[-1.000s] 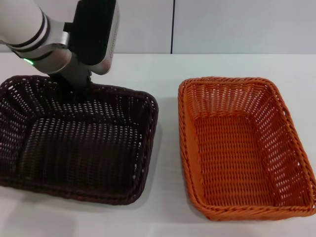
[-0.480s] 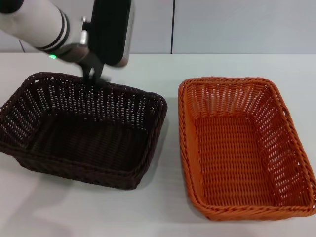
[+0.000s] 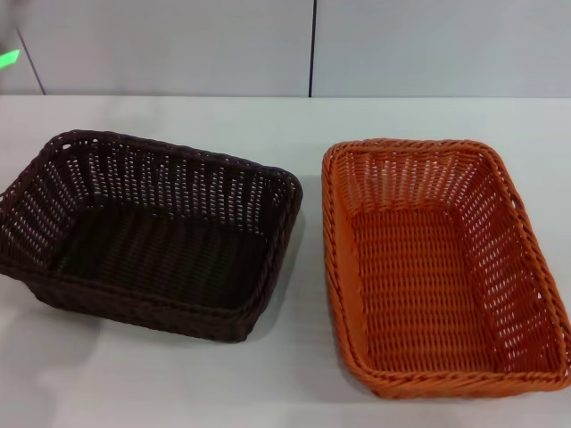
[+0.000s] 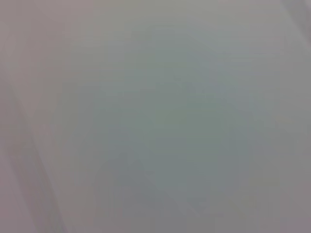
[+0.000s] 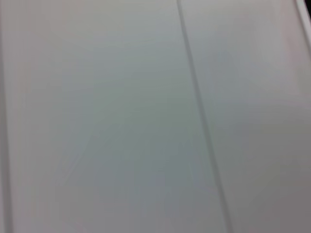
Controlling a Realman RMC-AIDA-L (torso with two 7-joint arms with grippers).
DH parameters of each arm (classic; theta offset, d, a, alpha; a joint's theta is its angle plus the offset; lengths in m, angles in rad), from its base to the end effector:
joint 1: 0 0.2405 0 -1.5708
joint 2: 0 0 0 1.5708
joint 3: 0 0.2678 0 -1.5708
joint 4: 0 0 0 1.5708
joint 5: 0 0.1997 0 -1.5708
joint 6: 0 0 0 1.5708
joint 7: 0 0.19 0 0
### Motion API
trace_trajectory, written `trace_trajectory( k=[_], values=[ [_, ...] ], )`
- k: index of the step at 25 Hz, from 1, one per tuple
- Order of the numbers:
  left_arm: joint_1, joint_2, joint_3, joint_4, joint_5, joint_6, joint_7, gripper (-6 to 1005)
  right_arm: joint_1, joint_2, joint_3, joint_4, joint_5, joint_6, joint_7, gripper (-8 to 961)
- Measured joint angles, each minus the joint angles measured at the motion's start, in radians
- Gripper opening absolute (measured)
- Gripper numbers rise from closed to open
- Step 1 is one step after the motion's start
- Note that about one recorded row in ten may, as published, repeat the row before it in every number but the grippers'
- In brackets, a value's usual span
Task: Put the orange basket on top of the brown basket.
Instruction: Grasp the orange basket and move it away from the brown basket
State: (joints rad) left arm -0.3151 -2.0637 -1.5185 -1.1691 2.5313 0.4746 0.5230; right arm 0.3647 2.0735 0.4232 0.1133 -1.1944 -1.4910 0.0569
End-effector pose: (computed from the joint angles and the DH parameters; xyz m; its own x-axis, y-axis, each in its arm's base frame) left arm -0.1895 0.4502 0.1034 0.8213 -0.2718 0.5016 0.5323 0.0485 -0.8452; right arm 0.4007 0.3052 0.1041 0.7012 0.3012 -0.6462 -0.6932 0.4996 -0.5194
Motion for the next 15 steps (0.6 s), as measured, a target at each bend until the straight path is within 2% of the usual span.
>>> trace_trajectory(
  k=[1,3,4,5,8,9,10,12,13,14,15],
  values=[
    [0.05,0.003,0.004,0.023,0.007,0.092,-0.113,642,0.033,-0.006,-0.005,-0.002,-0.068,-0.038,0.033,683],
    [0.107,0.004,0.006,0.093,0.02,0.179,-0.238,643,0.052,-0.011,-0.005,-0.009,-0.12,-0.037,0.068,683],
    [0.142,0.004,0.008,0.205,0.027,0.272,-0.301,643,0.088,-0.027,-0.004,-0.031,-0.235,-0.018,0.188,682],
    [0.142,0.004,0.008,0.205,0.027,0.272,-0.301,643,0.088,-0.027,-0.004,-0.031,-0.235,-0.018,0.188,682],
    [0.161,0.0,0.03,0.384,0.027,0.41,-0.328,643,0.143,-0.069,-0.013,-0.086,-0.466,0.01,0.473,681],
    [0.166,-0.003,0.044,0.497,0.025,0.49,-0.359,643,0.198,-0.095,-0.045,-0.175,-0.645,0.015,0.724,681],
    [0.166,-0.003,0.044,0.497,0.025,0.49,-0.359,643,0.198,-0.095,-0.045,-0.175,-0.645,0.015,0.724,681],
    [0.167,-0.005,0.047,0.56,0.022,0.526,-0.387,643,0.263,-0.101,-0.117,-0.319,-0.769,0.017,0.971,680],
    [0.166,-0.005,0.047,0.592,0.02,0.537,-0.403,643,0.304,-0.095,-0.183,-0.424,-0.831,0.016,1.113,680],
    [0.159,-0.005,0.047,0.628,0.019,0.542,-0.419,643,0.358,-0.063,-0.335,-0.615,-0.899,0.01,1.327,679],
    [0.159,-0.005,0.047,0.628,0.019,0.542,-0.419,643,0.358,-0.063,-0.335,-0.615,-0.899,0.01,1.327,679]
  ],
)
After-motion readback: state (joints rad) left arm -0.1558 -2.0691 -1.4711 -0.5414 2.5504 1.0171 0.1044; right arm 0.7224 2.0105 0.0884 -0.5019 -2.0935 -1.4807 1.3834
